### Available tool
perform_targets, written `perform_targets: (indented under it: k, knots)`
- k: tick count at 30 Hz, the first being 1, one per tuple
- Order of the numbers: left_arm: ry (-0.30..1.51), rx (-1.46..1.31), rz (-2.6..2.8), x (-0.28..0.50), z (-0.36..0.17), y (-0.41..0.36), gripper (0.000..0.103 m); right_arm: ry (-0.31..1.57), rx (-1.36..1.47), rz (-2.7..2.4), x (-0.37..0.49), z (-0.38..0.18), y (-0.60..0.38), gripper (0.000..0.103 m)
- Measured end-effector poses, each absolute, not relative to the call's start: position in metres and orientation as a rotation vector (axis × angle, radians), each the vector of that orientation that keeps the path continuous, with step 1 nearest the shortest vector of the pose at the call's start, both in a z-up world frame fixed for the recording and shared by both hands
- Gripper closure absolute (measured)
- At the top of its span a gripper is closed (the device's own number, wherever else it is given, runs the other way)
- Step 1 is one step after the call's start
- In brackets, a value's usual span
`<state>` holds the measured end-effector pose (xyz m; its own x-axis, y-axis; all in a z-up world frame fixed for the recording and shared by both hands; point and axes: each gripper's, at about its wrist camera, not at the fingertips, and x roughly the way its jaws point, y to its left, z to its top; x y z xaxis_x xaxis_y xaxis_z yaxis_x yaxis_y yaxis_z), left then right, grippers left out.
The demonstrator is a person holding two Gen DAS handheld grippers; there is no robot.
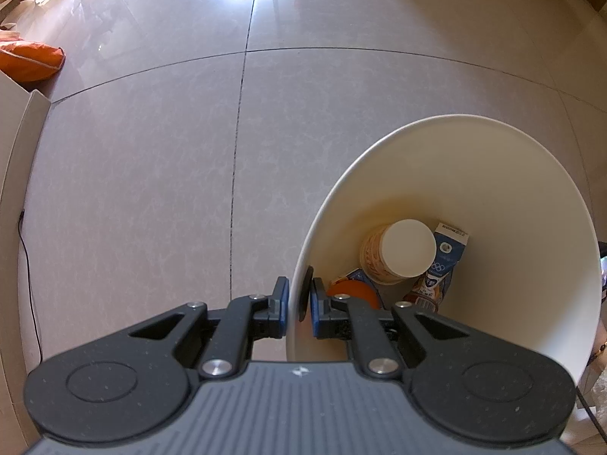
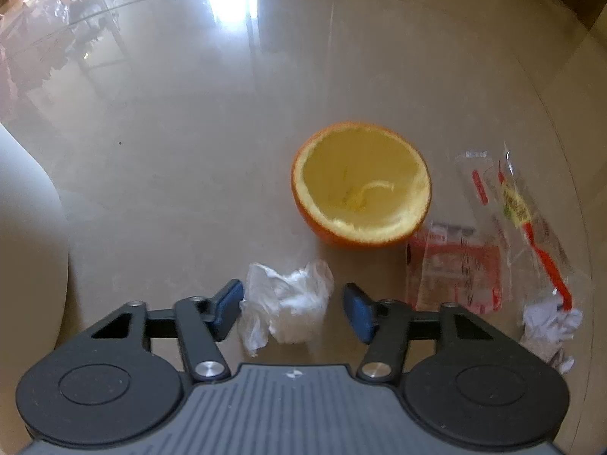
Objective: Collect trash
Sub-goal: 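Lower the right gripper onto the crumpled white tissue and grasp it, then carry the tissue over the bin and open the right gripper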
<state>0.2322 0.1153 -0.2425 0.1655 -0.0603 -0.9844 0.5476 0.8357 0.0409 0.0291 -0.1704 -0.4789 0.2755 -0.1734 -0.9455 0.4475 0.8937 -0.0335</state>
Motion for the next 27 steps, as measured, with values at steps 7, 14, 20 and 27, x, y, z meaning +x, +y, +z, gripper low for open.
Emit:
perform_targets:
  k: [7,14,20,27]
  knots:
    - [1.344,0.435,-0.45,0.232,-0.242,0.117,0.093,1.281,0.224,-0.39,0.033,-0.463,-0.176,0.075]
    - [1.346,0.432,-0.451,0.233,-0.241,0.117,0.093,1.296,0.149,-0.283,0.036,-0.393,-0.172,0.075]
    - [1.344,0.443,-0.463,0.232,-0.242,0.116,0.093,1.282,0.061,-0.132,0.045,-0.288,-0.149,0.075]
    - [1.337,0.462,-0.46,0.23,-0.243,0.113,0.093,1.163,0.058,0.048,0.059,-0.166,-0.106,0.075]
